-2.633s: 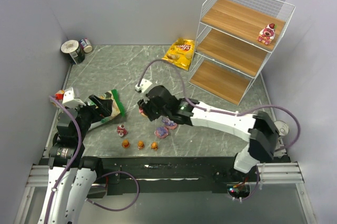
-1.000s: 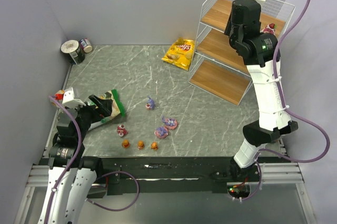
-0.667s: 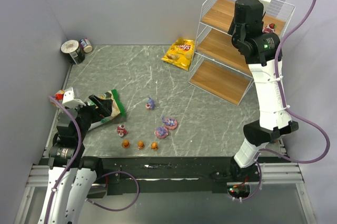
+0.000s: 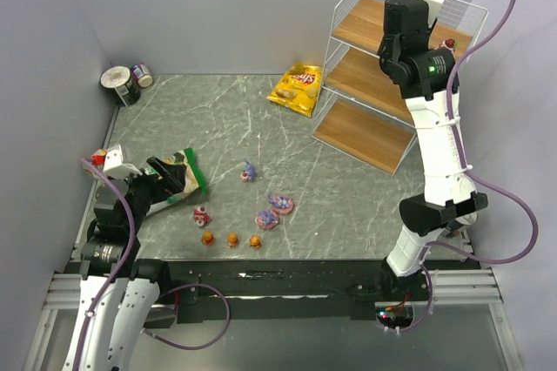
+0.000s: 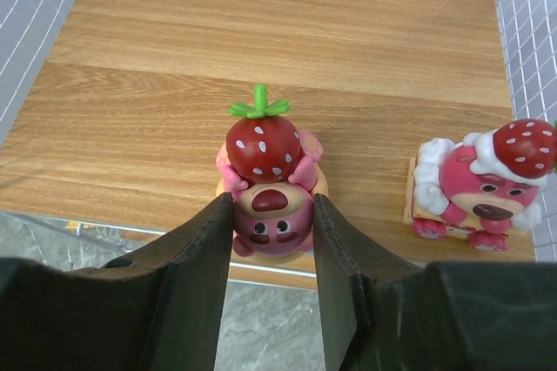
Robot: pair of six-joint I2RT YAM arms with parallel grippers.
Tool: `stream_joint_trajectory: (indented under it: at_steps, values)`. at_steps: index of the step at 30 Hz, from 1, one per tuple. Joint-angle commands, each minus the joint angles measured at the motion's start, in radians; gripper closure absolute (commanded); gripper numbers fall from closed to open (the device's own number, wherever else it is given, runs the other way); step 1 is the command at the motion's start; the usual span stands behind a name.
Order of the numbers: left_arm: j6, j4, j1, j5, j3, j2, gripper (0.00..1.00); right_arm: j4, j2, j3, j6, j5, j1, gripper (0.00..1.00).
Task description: Place and organize the plastic toys onto the shelf
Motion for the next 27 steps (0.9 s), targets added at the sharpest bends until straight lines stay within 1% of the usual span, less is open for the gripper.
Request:
stream_joint_trajectory:
  at_steps: [1, 5, 8, 11, 12, 14, 18, 21, 24, 27]
  values:
    - [-0.013, 0.015, 0.005, 0.0, 0.006, 0.003, 0.04, 0.011, 0.008, 0.025, 0.017, -0.001, -0.023, 0.94]
    - [-0.014, 0.015, 0.005, 0.0, 0.006, 0.004, 0.04, 0.006, 0.016, 0.023, 0.025, -0.011, -0.037, 0.9]
    - [-0.014, 0.015, 0.005, -0.001, 0.006, 0.006, 0.04, 0.006, 0.021, 0.022, 0.031, -0.022, -0.046, 0.84]
    - [-0.016, 0.015, 0.005, -0.003, 0.006, 0.007, 0.04, 0.005, 0.022, 0.02, 0.037, -0.03, -0.049, 0.77]
    - [-0.016, 0.013, 0.005, -0.004, 0.006, 0.007, 0.04, 0.005, 0.024, 0.018, 0.038, -0.028, -0.049, 0.73]
    - [-0.016, 0.012, 0.005, -0.006, 0.007, 0.006, 0.04, 0.008, 0.021, 0.014, 0.041, -0.034, -0.049, 0.69]
    - [-0.017, 0.01, 0.004, -0.007, 0.007, 0.007, 0.04, 0.02, 0.007, 0.011, 0.043, -0.045, -0.051, 0.54]
    - [-0.017, 0.012, 0.005, -0.007, 0.007, 0.007, 0.04, 0.034, -0.012, 0.009, 0.043, -0.059, -0.051, 0.46]
    - [-0.019, 0.004, 0.005, -0.007, 0.015, 0.001, 0.04, 0.054, -0.022, -0.003, 0.041, -0.07, -0.051, 0.4]
    - [-0.019, 0.012, 0.005, -0.006, 0.007, -0.013, 0.04, 0.06, -0.025, 0.003, 0.043, -0.076, -0.051, 0.37]
